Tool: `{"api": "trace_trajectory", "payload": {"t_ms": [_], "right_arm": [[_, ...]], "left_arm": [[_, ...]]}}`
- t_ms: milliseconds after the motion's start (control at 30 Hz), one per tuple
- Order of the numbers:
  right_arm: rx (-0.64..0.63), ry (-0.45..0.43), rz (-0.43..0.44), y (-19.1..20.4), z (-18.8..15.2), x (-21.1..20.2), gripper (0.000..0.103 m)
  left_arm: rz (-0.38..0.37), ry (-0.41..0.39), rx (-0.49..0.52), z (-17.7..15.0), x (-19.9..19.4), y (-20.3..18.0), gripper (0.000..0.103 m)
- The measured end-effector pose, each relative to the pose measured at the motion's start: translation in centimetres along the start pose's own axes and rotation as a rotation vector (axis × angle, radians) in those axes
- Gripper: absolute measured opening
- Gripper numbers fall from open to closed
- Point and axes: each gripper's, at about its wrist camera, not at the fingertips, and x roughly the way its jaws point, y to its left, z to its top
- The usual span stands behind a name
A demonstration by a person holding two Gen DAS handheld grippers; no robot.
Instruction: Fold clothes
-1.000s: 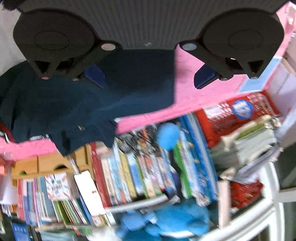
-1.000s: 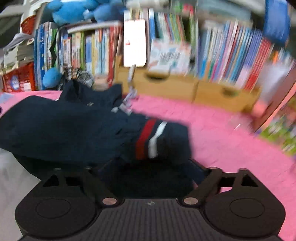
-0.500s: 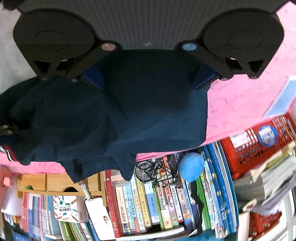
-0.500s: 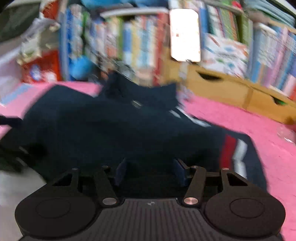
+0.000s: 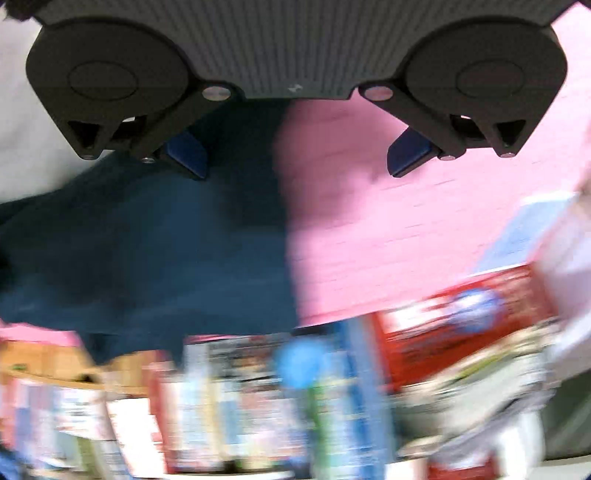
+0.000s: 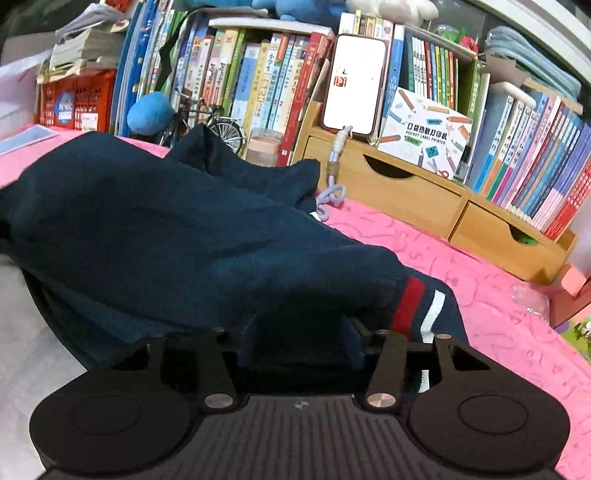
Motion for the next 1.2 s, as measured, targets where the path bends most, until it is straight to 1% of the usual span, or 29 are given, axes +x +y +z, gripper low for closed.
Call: {"api": "trace_trajectory", "payload": {"t_ms": [33,100,200,267,300,333,367,433,467,500,533,567,600,633,700,733,767,800,867,900,1000,1100,1200], "right_arm": [[-0.004,-0.001,-0.004,0.1,0.0,0.0,0.051],[-0.005,-0.001,-0.006,0.1,0.0,0.0,0.051],[-0.014,-0.002,-0.016,0.3,0.0,0.1,0.052],[-0.030,-0.005,-0.030,0.6,-0.1,0.0,0.053],[-0.040,-0.007,-0.040,0.8,-0.1,0.0,0.053],[-0.050,-0.009,-0.050,1.0,-0.1,0.0,0.054],[-0.059,-0.010,-0.060,1.2,-0.1,-0.1,0.055],[-0.078,-0.013,-0.087,1.6,-0.1,-0.1,0.059],[-0.083,-0.014,-0.101,1.7,-0.2,-0.1,0.062],[-0.087,-0.015,-0.117,1.8,-0.2,-0.1,0.067],[-0.083,-0.013,-0.145,1.8,-0.2,-0.1,0.082],[-0.068,-0.007,-0.172,1.6,-0.1,0.0,0.092],[-0.044,0.001,-0.168,1.1,-0.1,0.1,0.093],[-0.011,0.009,-0.142,0.5,-0.1,0.3,0.093],[0.066,0.031,-0.088,-1.0,-0.1,0.6,0.095],[0.105,0.042,-0.062,-1.8,-0.2,0.8,0.100],[0.135,0.054,-0.041,-2.4,-0.2,1.0,0.103],[0.151,0.060,-0.024,-2.7,-0.3,1.1,0.103],[0.147,0.059,-0.011,-2.6,-0.3,1.1,0.103],[0.133,0.055,-0.018,-2.4,-0.3,1.0,0.103],[0.119,0.051,-0.026,-2.2,-0.2,1.0,0.103],[0.135,0.057,-0.012,-2.5,-0.3,1.1,0.103],[0.132,0.056,-0.013,-2.5,-0.2,1.1,0.103]], "left_arm": [[0.025,0.011,-0.028,-0.5,-0.1,1.5,0.103],[0.188,0.077,-0.047,-1.0,-0.2,3.7,0.103],[0.256,0.068,-0.013,-1.4,-1.5,4.8,0.100],[0.149,0.015,-0.019,-1.2,-3.4,4.3,0.100],[0.069,-0.013,-0.012,-0.8,-4.3,3.6,0.102],[-0.005,-0.027,0.008,-0.5,-4.9,2.7,0.103],[-0.079,-0.038,0.049,-0.2,-5.5,1.4,0.103],[-0.109,-0.051,0.162,-0.4,-5.5,-1.4,0.103],[-0.122,-0.057,0.219,-0.5,-5.4,-2.8,0.103],[-0.088,-0.055,0.274,-0.9,-4.8,-4.3,0.103],[-0.036,-0.050,0.314,-1.1,-4.1,-5.4,0.103],[0.005,-0.055,0.298,-1.1,-3.5,-5.5,0.103],[0.045,-0.061,0.278,-1.1,-3.0,-5.6,0.103],[0.084,-0.066,0.258,-1.0,-2.4,-5.6,0.103],[0.088,-0.035,0.140,-1.2,-1.6,-3.1,0.103],[0.088,-0.018,0.079,-1.3,-1.2,-1.8,0.103],[0.088,-0.001,0.018,-1.3,-0.7,-0.5,0.103],[0.087,0.015,-0.043,-1.4,-0.3,0.8,0.103],[0.084,0.015,-0.052,-1.8,-0.5,1.2,0.103],[0.082,0.014,-0.054,-2.0,-0.6,1.3,0.103],[0.122,0.008,0.028,-1.6,-1.2,0.6,0.103],[0.125,0.016,0.083,-1.3,-1.5,0.8,0.103],[0.120,0.026,0.102,-1.5,-2.1,0.9,0.103]]}}
